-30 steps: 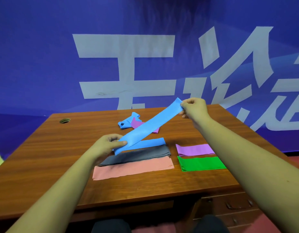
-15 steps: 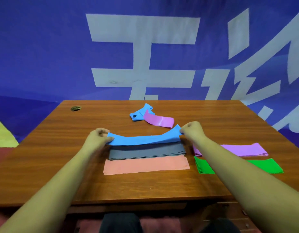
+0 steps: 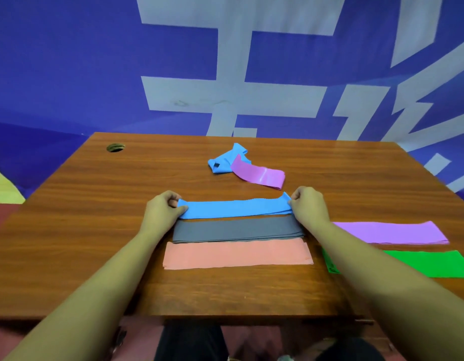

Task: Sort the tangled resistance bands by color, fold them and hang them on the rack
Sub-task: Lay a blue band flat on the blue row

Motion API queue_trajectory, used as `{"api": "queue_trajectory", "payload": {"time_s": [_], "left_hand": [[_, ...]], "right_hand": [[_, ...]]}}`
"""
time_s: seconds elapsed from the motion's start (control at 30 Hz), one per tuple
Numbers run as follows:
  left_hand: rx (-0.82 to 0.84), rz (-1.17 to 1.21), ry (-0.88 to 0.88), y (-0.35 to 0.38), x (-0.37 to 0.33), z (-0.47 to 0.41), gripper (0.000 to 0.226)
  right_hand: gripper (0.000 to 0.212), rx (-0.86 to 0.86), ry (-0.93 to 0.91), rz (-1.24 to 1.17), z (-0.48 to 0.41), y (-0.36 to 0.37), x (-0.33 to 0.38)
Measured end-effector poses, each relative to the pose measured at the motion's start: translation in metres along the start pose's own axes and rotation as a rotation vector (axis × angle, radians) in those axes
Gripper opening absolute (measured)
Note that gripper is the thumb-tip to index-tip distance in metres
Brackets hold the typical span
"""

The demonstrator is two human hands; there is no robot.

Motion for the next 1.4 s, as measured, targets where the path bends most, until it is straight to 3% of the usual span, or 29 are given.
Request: {"api": "queue_trajectory", "payload": {"time_s": [0.13, 0.3, 0.4, 0.6, 0.87, 1.1, 1.23, 1.4], "left_hand": [[-0.023, 0.046, -0.01, -0.002, 0.005, 0.001, 0.013], [-0.029, -0.107, -0.009, 0.002, -0.003, 0.0, 0.022], [-0.048, -0.147, -0.043, -0.001, -0.006, -0.003, 0.023], [-0.039, -0.144, 0.093, -0.001, -0.049, -0.033, 0.006], [0.072, -0.114, 0.125, 0.044, -0.106, -0.101, 0.005], [0.173, -0.122, 0.093, 0.083, -0.113, -0.143, 0.048], [0.155, -0.13, 0.206, 0.09, -0.121, -0.145, 0.034], [0.284, -0.2, 0.319, 0.102, -0.132, -0.138, 0.061]], "right_hand": [[0.01, -0.076, -0.034, -0.006, -0.002, -0.001, 0.001], [0.002, -0.015, -0.037, 0.15, -0.004, 0.01, 0.001], [0.015, -0.036, -0.096, 0.21, -0.005, 0.007, 0.007], [0.013, 0.029, -0.131, 0.051, -0.026, -0.007, 0.029], [0.025, 0.11, -0.04, -0.028, -0.069, 0.01, 0.028], [0.041, 0.11, -0.01, -0.056, -0.097, 0.025, 0.016], [0.024, 0.093, -0.062, -0.087, -0.1, 0.024, 0.013], [0.007, 0.118, -0.265, -0.113, -0.087, 0.005, 0.036]]}}
Point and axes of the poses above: each hand's wrist, its own z-axis away from the middle knuckle, its own y-axis out of the palm, x = y × z, the point moved 8 cm from there along -z, towards the middle knuckle, and after that the axes turned 14 degrees about x, right-handed, at the moved point
